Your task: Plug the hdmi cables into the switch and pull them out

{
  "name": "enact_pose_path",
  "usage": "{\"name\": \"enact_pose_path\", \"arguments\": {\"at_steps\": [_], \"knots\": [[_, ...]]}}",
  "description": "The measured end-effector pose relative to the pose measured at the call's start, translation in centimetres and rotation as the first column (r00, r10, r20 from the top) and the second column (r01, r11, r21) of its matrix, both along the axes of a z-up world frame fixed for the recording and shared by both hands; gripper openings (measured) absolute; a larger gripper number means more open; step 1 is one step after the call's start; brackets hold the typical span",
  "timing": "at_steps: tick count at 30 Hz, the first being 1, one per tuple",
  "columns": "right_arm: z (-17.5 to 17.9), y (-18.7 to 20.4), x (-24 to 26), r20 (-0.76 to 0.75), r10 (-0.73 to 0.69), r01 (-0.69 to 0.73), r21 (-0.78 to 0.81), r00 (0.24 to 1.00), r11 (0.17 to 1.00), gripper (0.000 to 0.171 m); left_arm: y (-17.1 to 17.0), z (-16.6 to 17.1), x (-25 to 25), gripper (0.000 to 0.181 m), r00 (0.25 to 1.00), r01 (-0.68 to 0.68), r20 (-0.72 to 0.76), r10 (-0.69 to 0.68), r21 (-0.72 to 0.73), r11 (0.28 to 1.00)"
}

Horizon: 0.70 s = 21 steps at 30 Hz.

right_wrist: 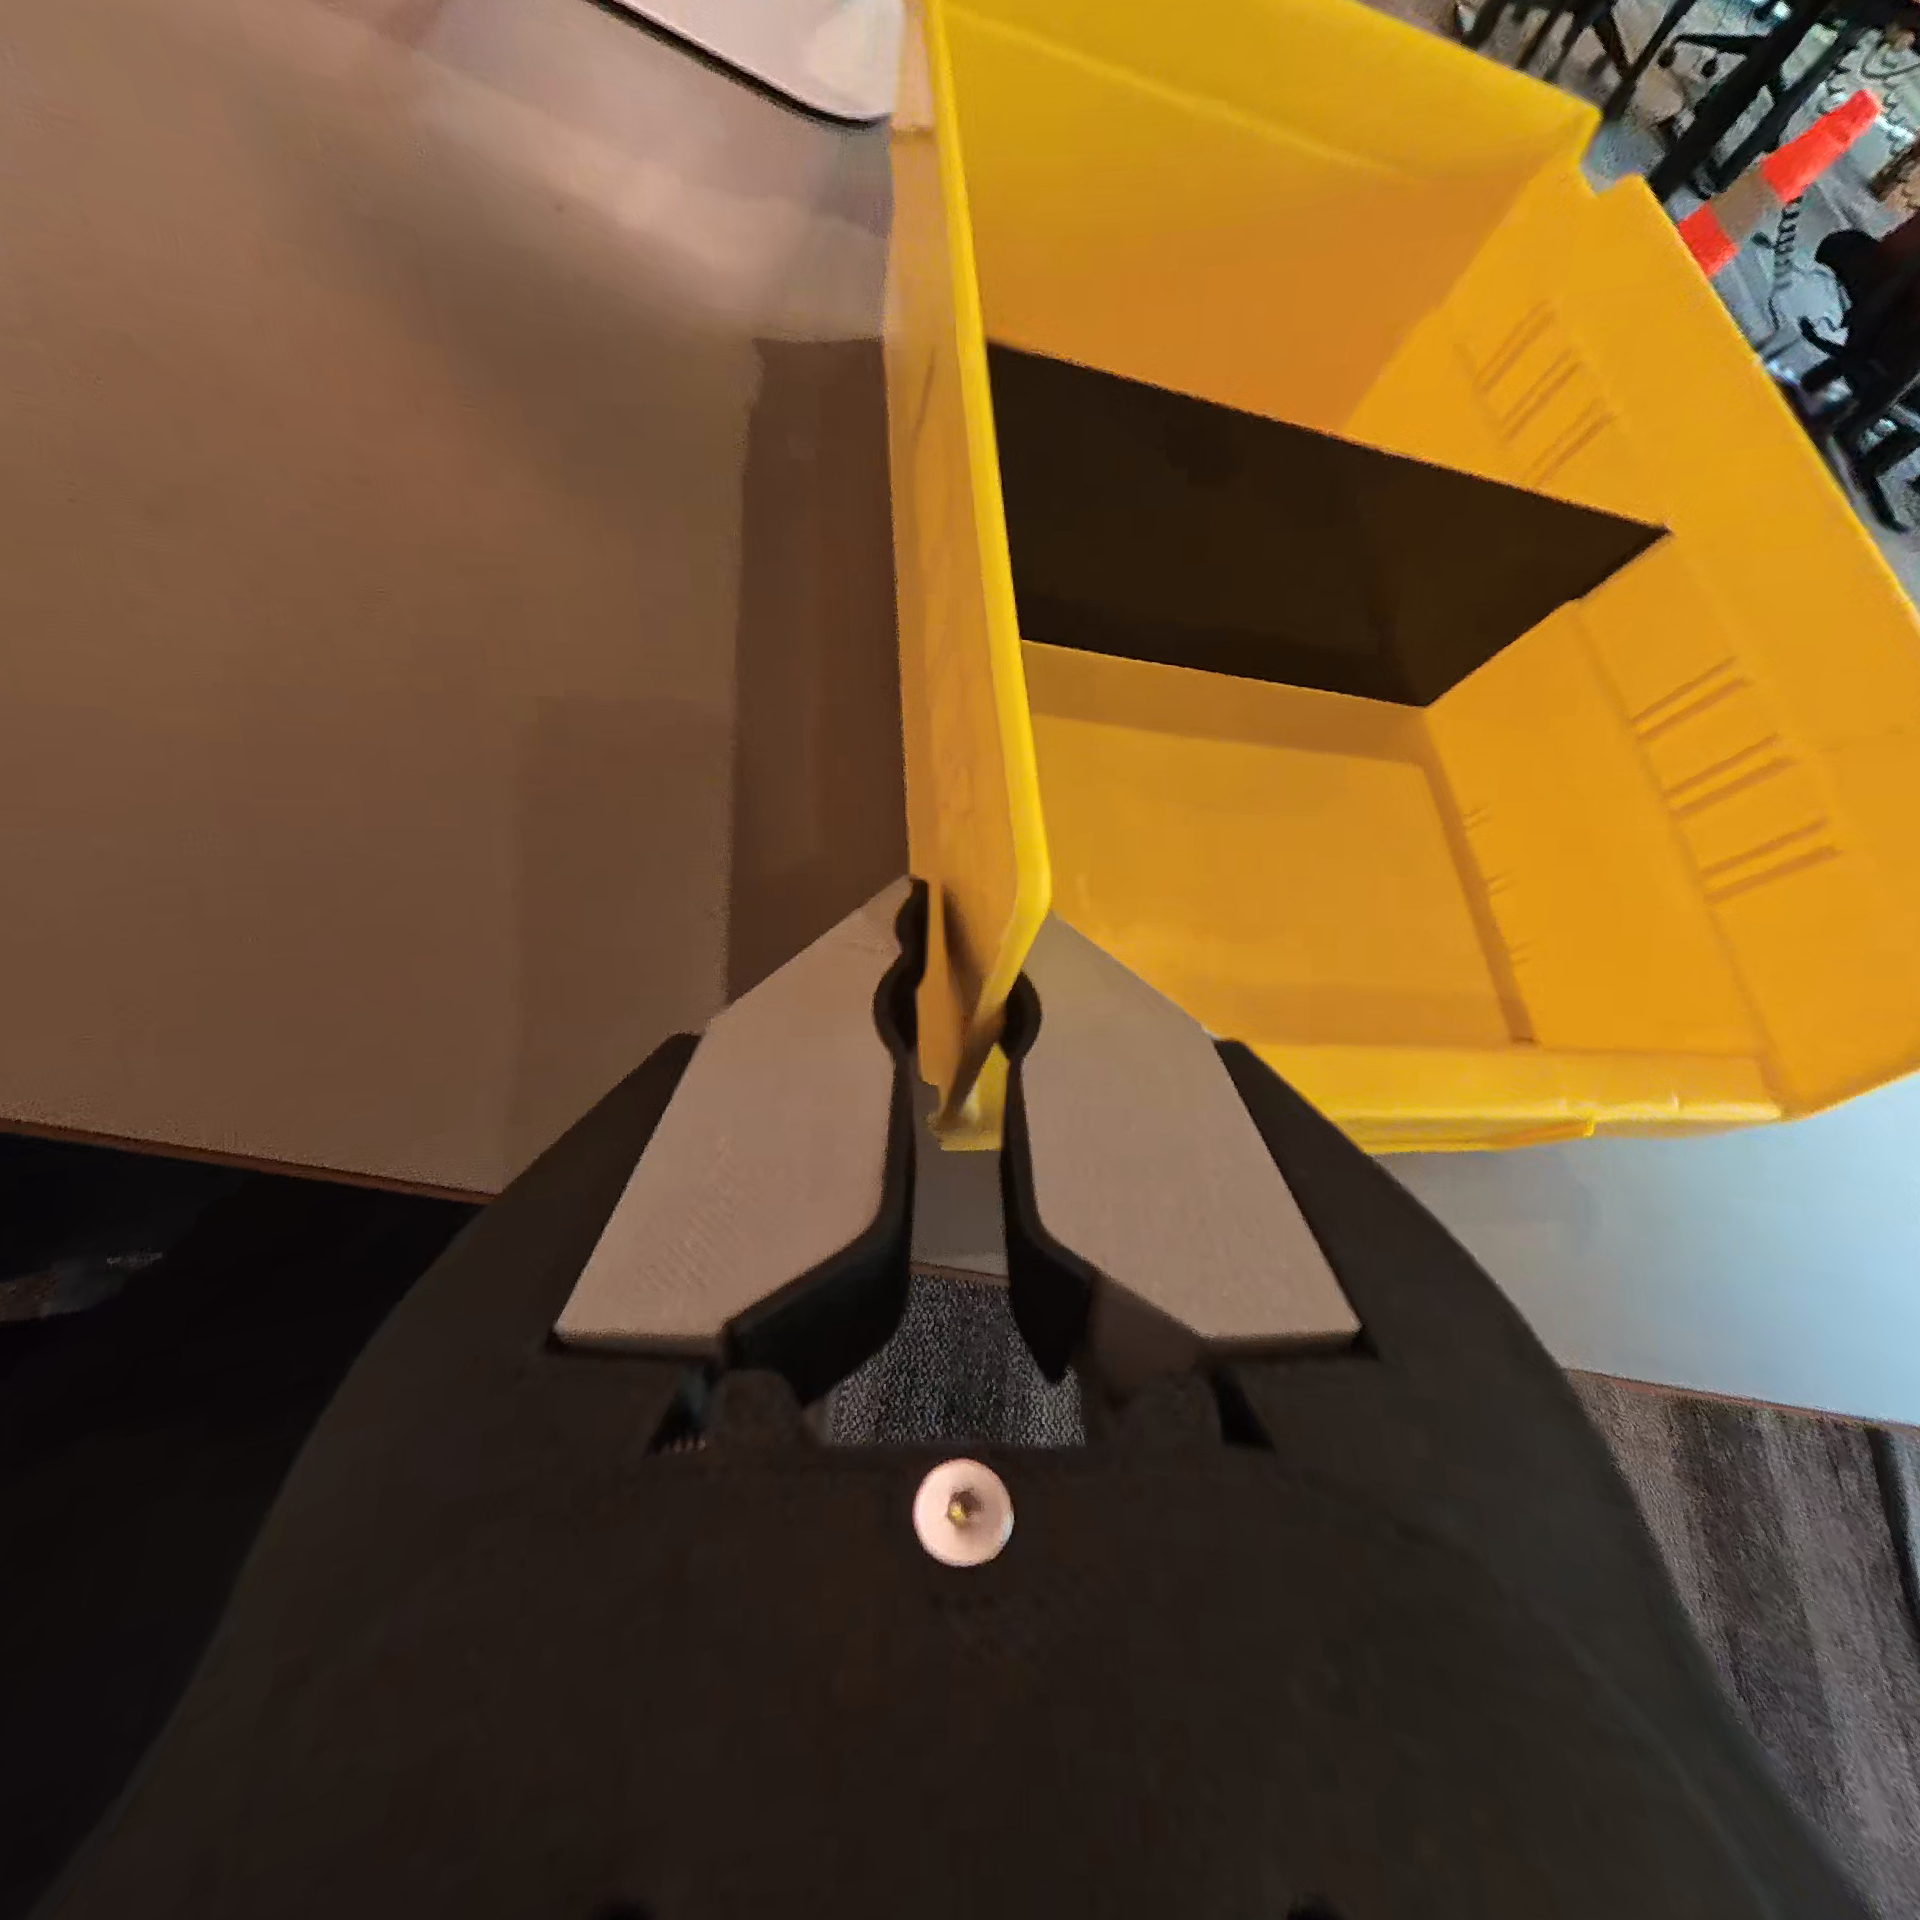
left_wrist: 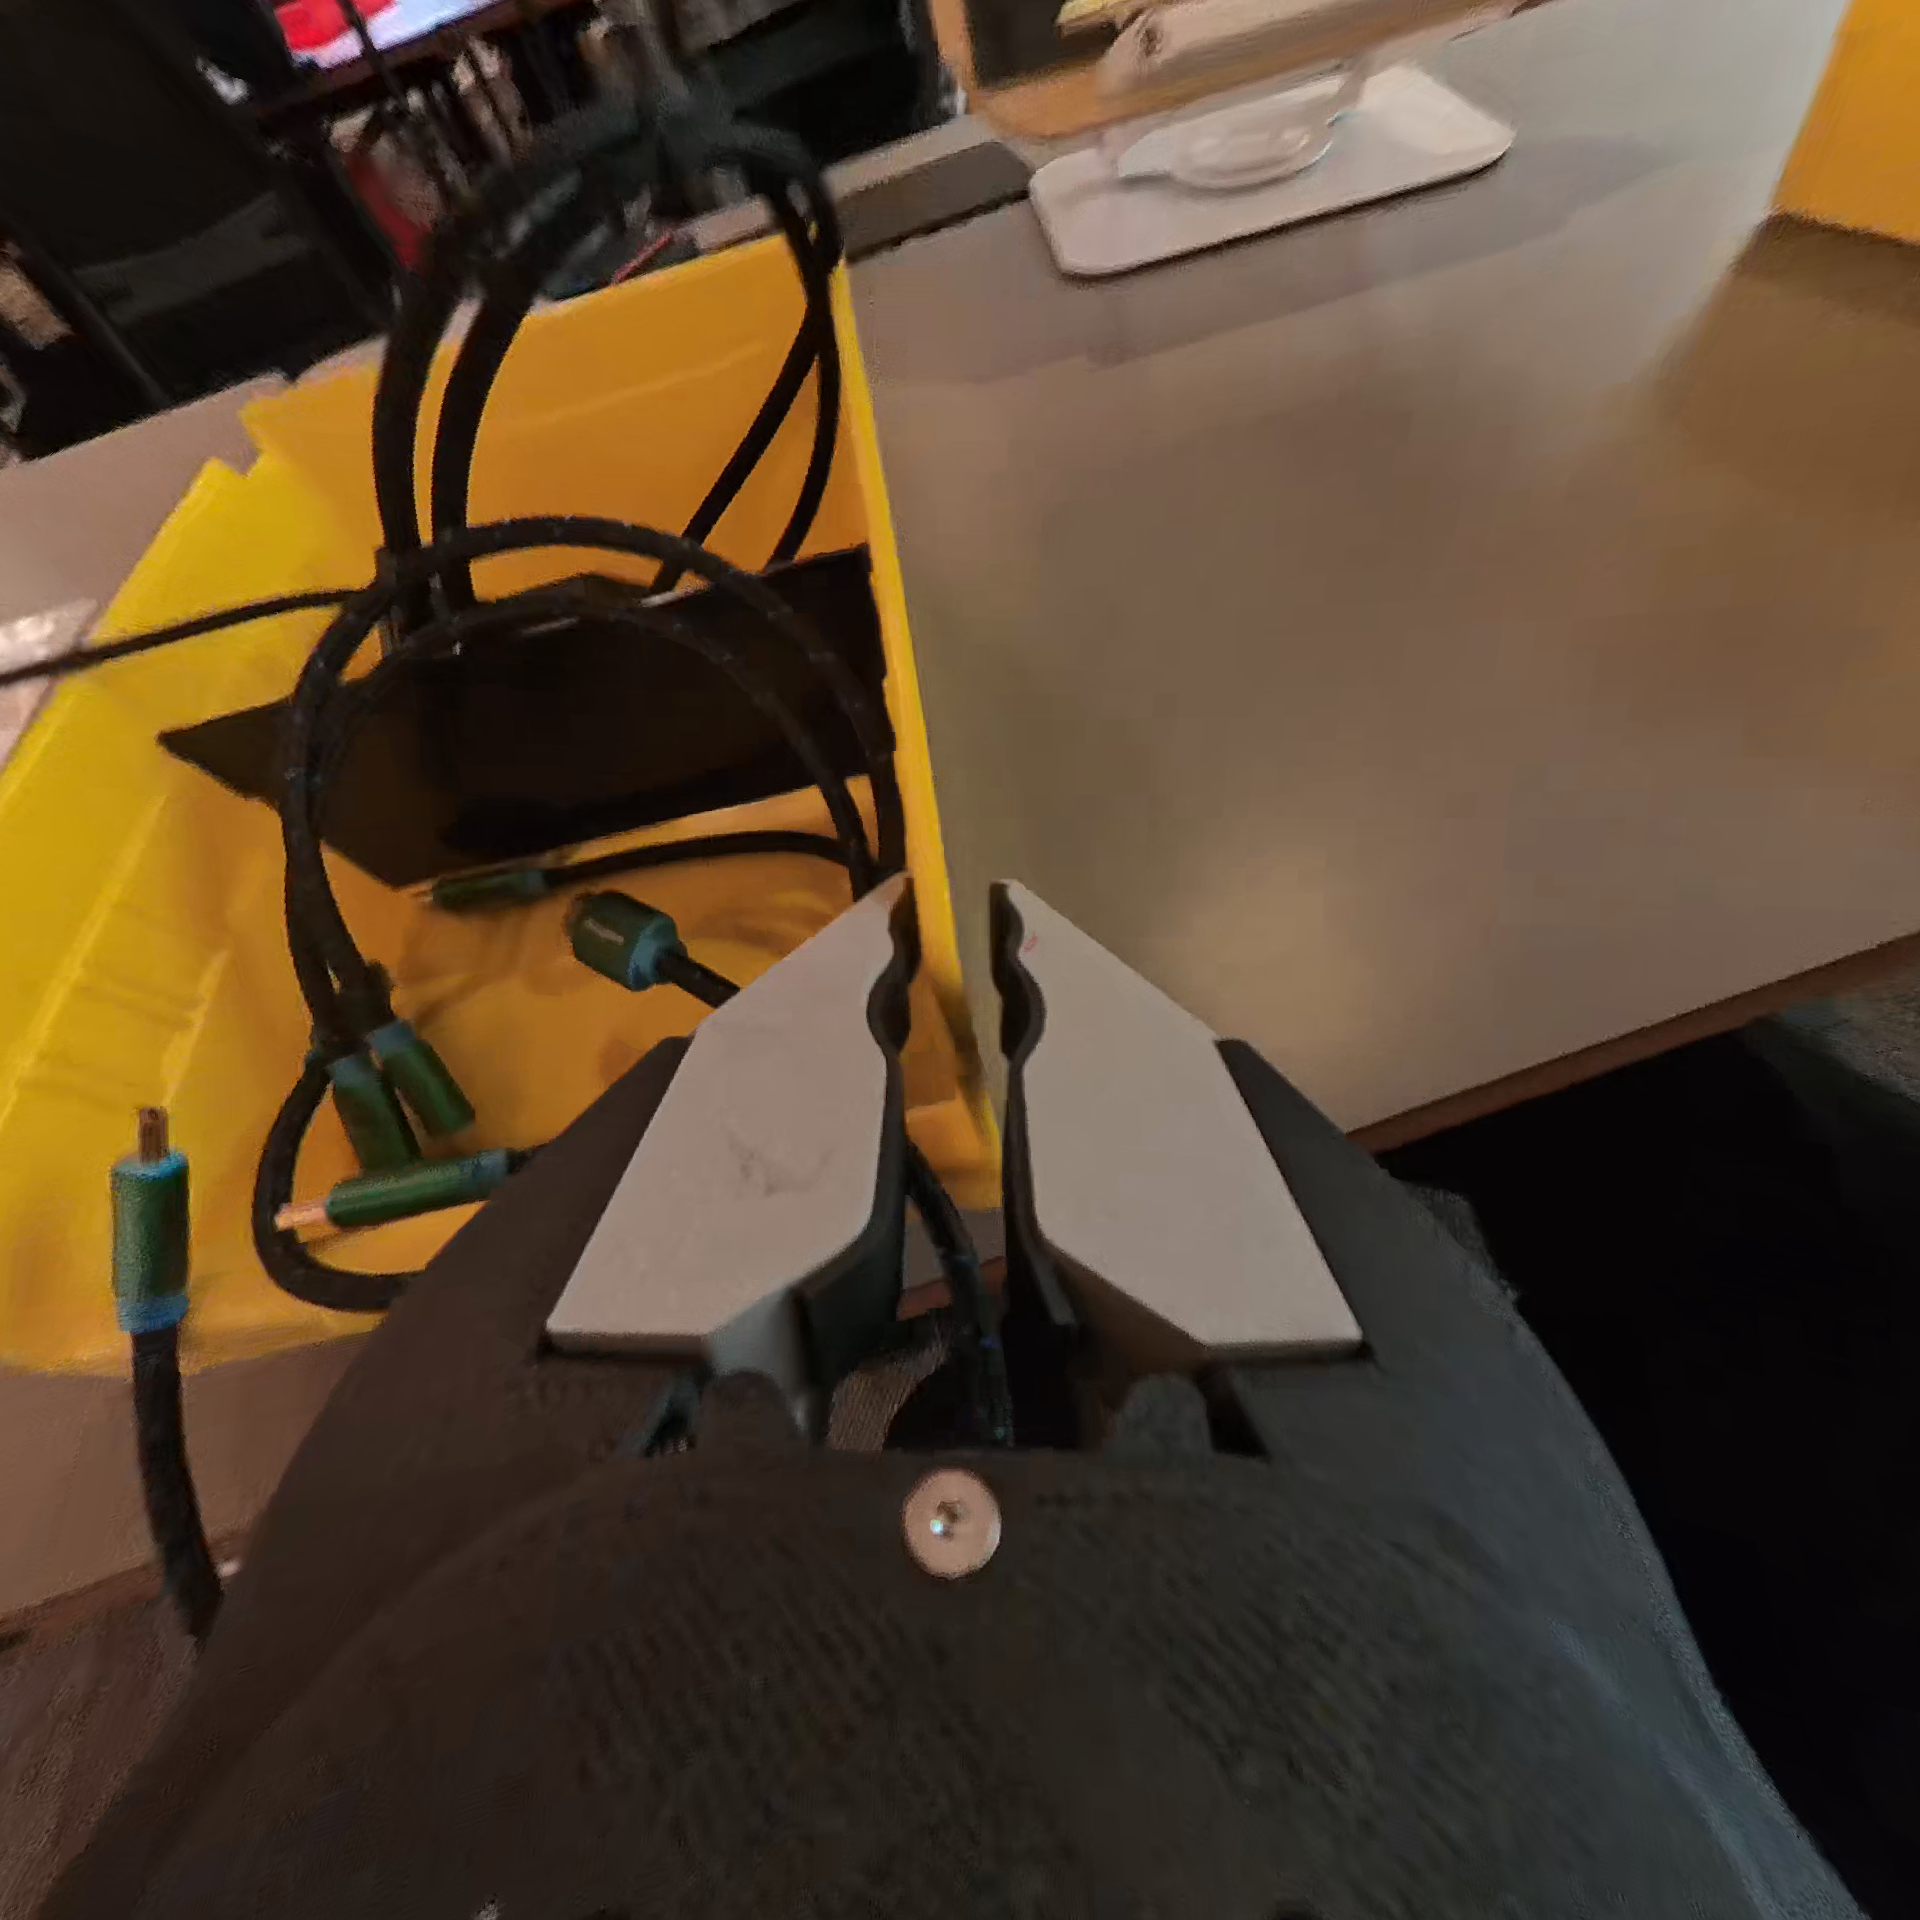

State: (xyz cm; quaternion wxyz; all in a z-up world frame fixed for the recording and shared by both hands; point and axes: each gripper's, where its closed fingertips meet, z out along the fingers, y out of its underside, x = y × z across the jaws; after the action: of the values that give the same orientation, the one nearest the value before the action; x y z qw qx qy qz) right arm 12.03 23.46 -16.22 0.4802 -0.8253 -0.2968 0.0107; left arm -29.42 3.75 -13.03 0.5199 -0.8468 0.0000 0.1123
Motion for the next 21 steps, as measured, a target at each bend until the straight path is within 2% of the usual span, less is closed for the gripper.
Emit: {"name": "enact_pose_path", "arguments": {"at_steps": [1, 2, 5, 9, 12, 13, 16, 19, 21], "knots": [[0.4, -0.2, -0.4, -0.008, 0.014, -0.014, 0.005, 1.000, 1.000, 0.016, 0.0, 0.6, 0.4, 0.012, 1.000, 0.016, -0.003, -0.016, 0.021, 1.000], [1.1, -0.6, -0.9, -0.029, 0.029, -0.029, 0.022, 0.999, 0.999, 0.027, -0.2, 1.2, 0.7, 0.016, 1.000, 0.026, -0.010, -0.026, 0.034, 0.999], [3.4, -2.0, -1.6, -0.087, 0.074, -0.066, 0.089, 0.993, 0.994, 0.035, -1.1, 2.7, 1.0, 0.030, 0.999, 0.051, -0.017, -0.051, 0.045, 0.998], [6.3, -4.1, -2.0, -0.125, 0.137, -0.118, 0.147, 0.983, 0.982, 0.036, -1.9, 4.1, 1.9, 0.047, 0.993, 0.107, 0.045, -0.110, 0.061, 0.992], [7.9, -5.9, -3.2, -0.161, 0.210, -0.182, 0.170, 0.964, 0.968, 0.038, -2.0, 3.7, 1.7, 0.047, 0.994, 0.105, 0.032, -0.106, 0.037, 0.994], [8.4, -6.6, -3.8, -0.166, 0.238, -0.207, 0.182, 0.957, 0.961, 0.038, -1.9, 3.2, 1.7, 0.047, 0.993, 0.107, 0.037, -0.108, 0.018, 0.994], [8.6, -8.5, -6.5, -0.209, 0.337, -0.304, 0.175, 0.918, 0.936, 0.038, -1.2, 2.0, 0.3, 0.029, 0.999, 0.044, -0.008, -0.044, 0.005, 0.999], [6.7, -10.0, -10.0, -0.251, 0.427, -0.414, 0.104, 0.869, 0.904, 0.042, -0.3, 0.9, 0.6, 0.011, 0.997, 0.067, 0.025, -0.067, 0.014, 0.998], [5.1, -10.2, -12.4, -0.256, 0.473, -0.474, 0.062, 0.843, 0.878, 0.043, 0.2, 0.4, 0.1, 0.005, 0.999, 0.053, -0.010, -0.053, 0.007, 0.999]]}}
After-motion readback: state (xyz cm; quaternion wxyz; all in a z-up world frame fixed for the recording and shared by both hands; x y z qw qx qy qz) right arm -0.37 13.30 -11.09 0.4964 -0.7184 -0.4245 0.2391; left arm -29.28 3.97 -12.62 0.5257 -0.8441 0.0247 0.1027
